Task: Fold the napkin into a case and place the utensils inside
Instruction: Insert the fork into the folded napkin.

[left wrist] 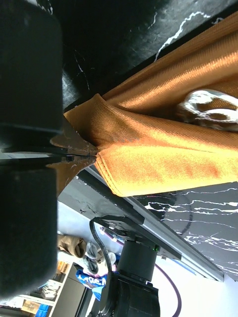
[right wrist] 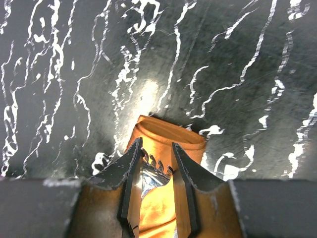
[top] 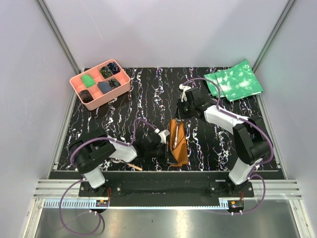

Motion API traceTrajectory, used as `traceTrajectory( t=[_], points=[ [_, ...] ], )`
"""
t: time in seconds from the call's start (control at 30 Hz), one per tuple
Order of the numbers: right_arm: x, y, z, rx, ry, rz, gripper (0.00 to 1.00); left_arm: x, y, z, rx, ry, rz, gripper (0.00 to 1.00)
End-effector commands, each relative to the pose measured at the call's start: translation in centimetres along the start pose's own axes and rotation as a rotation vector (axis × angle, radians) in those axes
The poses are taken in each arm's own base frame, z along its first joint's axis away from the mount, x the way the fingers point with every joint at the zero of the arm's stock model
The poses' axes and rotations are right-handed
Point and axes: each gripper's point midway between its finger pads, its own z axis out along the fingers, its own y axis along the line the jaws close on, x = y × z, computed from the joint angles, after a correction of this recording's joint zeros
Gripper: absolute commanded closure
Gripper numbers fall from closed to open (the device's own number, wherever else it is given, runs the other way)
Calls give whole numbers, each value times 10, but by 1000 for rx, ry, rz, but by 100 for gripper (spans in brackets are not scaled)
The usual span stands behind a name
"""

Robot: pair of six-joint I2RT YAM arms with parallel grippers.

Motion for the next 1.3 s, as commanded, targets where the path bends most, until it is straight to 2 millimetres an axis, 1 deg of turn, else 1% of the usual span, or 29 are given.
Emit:
traceTrajectory(
  t=[0.0, 0.07, 0.2, 0.33, 0.47, 0.53, 0.57, 0.8, 0.9, 0.93, 0.97, 1.07, 1.1, 1.13, 1.17, 1.2, 1.23, 1.27],
  points=[
    [-2, 23, -15, -66, -13, 3, 100, 0, 2, 3, 3, 1, -4, 100],
    [0, 29, -17, -80, -9, 7, 100, 2, 5, 3, -9, 2, -8, 100],
    [14, 41, -17, -93, 30, -3, 100, 1, 10, 3, -20, -3, -18, 100],
    [28, 46, -16, -95, 61, -17, 100, 0, 13, 3, -25, -7, -19, 100],
    [45, 46, -13, -99, 102, -13, 100, 1, 15, 3, -28, -5, -22, 100],
    [49, 49, -13, -104, 110, -15, 100, 0, 14, 3, -26, -7, -22, 100],
    [56, 51, -12, -107, 124, -18, 99, 0, 13, 3, -25, -8, -21, 100],
    [68, 58, -10, -114, 147, -18, 98, 0, 15, 3, -30, -9, -22, 100],
    [72, 57, -9, -109, 162, -4, 95, -3, 15, 1, -30, -15, -19, 100],
    [74, 57, -8, -107, 165, -2, 89, -4, 15, 0, -32, -23, -12, 100],
    [74, 56, -8, -104, 166, -2, 78, -7, 15, -2, -34, -31, -9, 100],
    [69, 57, -9, -104, 151, -10, 69, -13, 16, -7, -64, -57, 17, 100],
    [64, 58, -10, -104, 139, -16, 62, -14, 15, -10, -72, -60, 23, 100],
    [55, 61, -12, -110, 122, -23, 59, -17, 15, -11, -82, -74, 36, 99],
    [52, 62, -13, -112, 120, -26, 55, -18, 15, -13, -89, -80, 40, 98],
    [49, 65, -12, -126, 121, -38, 50, -19, 14, -16, -96, -84, 53, 94],
    [38, 72, -13, -146, 104, -47, 47, -21, 15, -17, -108, -93, 57, 92],
    [37, 75, -12, -159, 117, -57, 44, -23, 14, -19, -113, -98, 62, 89]
  ],
)
